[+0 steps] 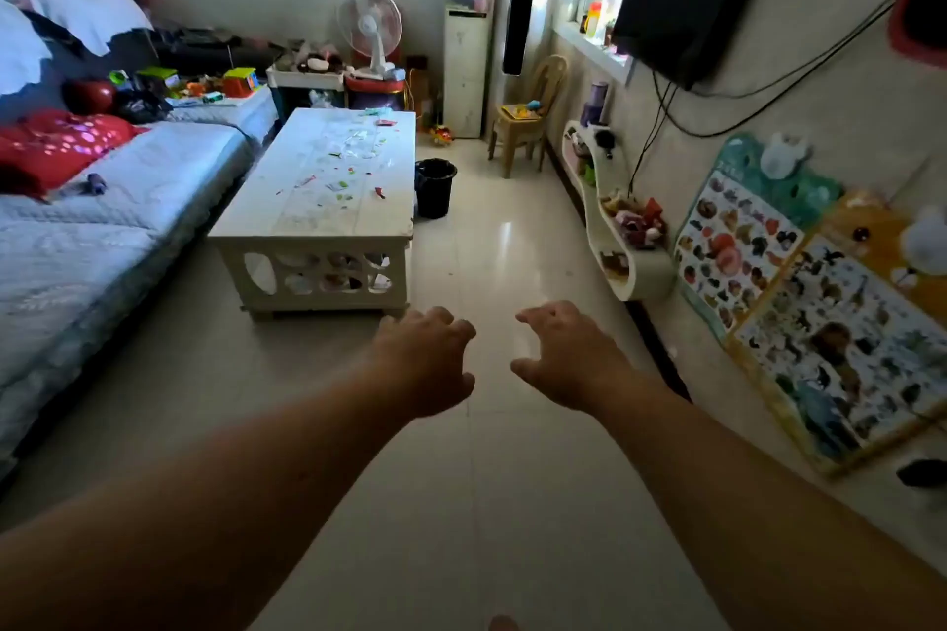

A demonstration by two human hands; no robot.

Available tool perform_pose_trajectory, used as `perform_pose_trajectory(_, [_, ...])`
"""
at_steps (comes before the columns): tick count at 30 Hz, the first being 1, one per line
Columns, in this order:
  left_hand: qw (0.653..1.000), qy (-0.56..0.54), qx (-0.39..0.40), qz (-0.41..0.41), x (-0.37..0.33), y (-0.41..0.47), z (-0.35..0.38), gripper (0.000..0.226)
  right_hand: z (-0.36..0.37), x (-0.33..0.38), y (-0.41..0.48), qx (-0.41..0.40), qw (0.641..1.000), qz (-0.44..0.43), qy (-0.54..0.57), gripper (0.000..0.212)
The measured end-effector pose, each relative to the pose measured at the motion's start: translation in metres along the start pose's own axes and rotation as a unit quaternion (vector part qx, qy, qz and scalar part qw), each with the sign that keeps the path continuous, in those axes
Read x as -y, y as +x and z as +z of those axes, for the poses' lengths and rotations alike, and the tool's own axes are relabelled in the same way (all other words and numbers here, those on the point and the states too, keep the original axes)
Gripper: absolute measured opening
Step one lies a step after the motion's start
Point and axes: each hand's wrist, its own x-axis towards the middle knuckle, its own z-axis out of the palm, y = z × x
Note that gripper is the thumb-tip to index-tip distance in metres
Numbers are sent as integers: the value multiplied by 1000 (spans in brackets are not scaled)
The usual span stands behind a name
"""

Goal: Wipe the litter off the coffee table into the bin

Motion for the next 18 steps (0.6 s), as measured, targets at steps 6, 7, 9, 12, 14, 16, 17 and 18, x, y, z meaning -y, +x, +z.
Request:
perform_pose_trajectory(6, [999,-39,17,-13,-14,110,-4,65,-15,-56,94,28,1000,1,-6,62])
perform_pose_trajectory(7, [999,-42,7,-16,-13,130,-7,65,-19,-65,113,25,1000,-6,-12,61])
perform_pose_trajectory(9, [999,-49,-3,-19,-11,163,-14,65,-29,-79,146,25,999,-9,-18,61])
perform_pose_trajectory(12, [998,-54,-4,-17,-4,210,-22,64,-39,-94,195,29,1000,-8,-9,61])
perform_pose_trajectory(14, [998,-52,-8,-22,5,240,-27,64,-41,-101,225,34,999,-9,-5,60])
perform_pose_trajectory(16, [998,-58,-13,-27,14,270,-31,63,-41,-108,255,34,999,-12,-5,60])
perform_pose_trajectory(17, [998,-56,-17,-23,21,290,-33,63,-41,-111,275,32,999,-14,-7,59])
perform_pose_trajectory(18, [998,-53,-16,-22,26,306,-34,63,-42,-114,291,34,999,-11,-11,59])
